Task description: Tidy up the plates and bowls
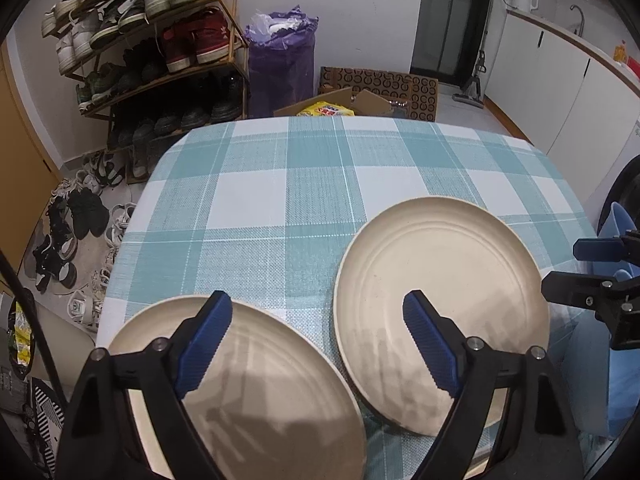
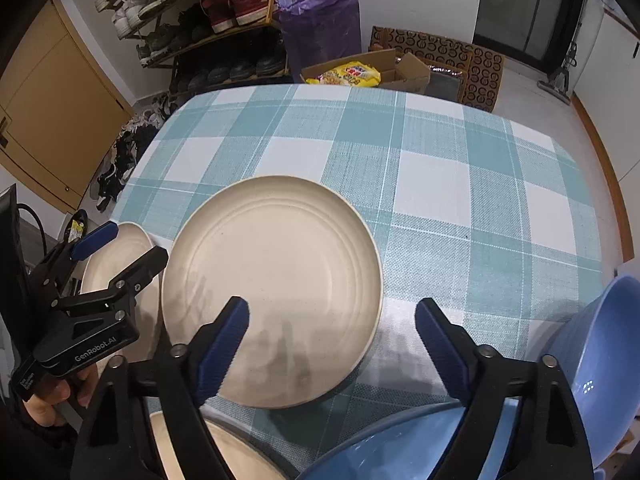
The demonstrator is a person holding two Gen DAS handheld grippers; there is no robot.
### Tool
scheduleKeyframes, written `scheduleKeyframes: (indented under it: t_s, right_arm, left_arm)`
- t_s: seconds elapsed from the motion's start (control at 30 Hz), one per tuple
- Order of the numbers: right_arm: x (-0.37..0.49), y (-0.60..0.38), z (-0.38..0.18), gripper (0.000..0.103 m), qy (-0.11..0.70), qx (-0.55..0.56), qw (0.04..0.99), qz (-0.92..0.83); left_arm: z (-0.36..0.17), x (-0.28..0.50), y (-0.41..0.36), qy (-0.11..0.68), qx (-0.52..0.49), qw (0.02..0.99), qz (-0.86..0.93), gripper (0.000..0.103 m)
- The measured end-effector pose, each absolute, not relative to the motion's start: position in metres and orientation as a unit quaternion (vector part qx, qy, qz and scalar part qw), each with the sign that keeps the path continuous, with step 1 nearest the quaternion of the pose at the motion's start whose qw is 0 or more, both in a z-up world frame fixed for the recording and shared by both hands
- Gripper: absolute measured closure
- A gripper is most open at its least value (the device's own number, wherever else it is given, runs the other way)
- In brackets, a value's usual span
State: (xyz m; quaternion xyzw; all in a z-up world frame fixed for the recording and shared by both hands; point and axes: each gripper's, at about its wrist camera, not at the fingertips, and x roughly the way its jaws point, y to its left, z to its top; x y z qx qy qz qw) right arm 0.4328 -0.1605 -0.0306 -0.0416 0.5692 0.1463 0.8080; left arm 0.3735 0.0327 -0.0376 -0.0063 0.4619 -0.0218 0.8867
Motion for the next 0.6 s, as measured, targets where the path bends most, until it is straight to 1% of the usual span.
scheduleKeyframes:
  t_s: [0.13,0.17,0.2,0.33,0.43,0.5,0.53,0.6]
  right_arm:
    - [0.439,-0.163,-0.041,0.018,0.582,-0.039,0.8,0.137]
    - [0.441,-0.164,-0.043,0.021,0.585,-0.037,0.799,0.135]
    - [0.442,-0.165,-0.045,0.024,0.588,-0.035,0.797,0.134]
    - [0.446,-0.166,-0.054,0.026,0.604,-0.029,0.786,0.133]
    - [0.448,-0.166,-0.061,0.029,0.612,-0.026,0.779,0.135]
    - [0.449,-0.166,-0.065,0.035,0.618,-0.023,0.774,0.136]
    - [0.45,-0.166,-0.067,0.036,0.621,-0.021,0.771,0.137]
    - [0.45,-0.165,-0.069,0.042,0.624,-0.021,0.769,0.137]
  left_arm:
    - [-0.044,0.377,0.031,0.471,-0.007,0.882,-0.031,0.023]
    - [-0.046,0.378,0.031,0.473,-0.008,0.88,-0.032,0.024]
    - [-0.047,0.379,0.03,0.475,-0.008,0.879,-0.034,0.025]
    - [-0.053,0.382,0.027,0.485,-0.005,0.873,-0.041,0.037]
    - [-0.054,0.383,0.024,0.486,0.005,0.873,-0.043,0.041]
    - [-0.056,0.384,0.022,0.491,0.003,0.87,-0.052,0.047]
    - [-0.057,0.384,0.022,0.494,0.001,0.868,-0.055,0.049]
    - [-0.058,0.385,0.019,0.495,0.006,0.867,-0.055,0.05]
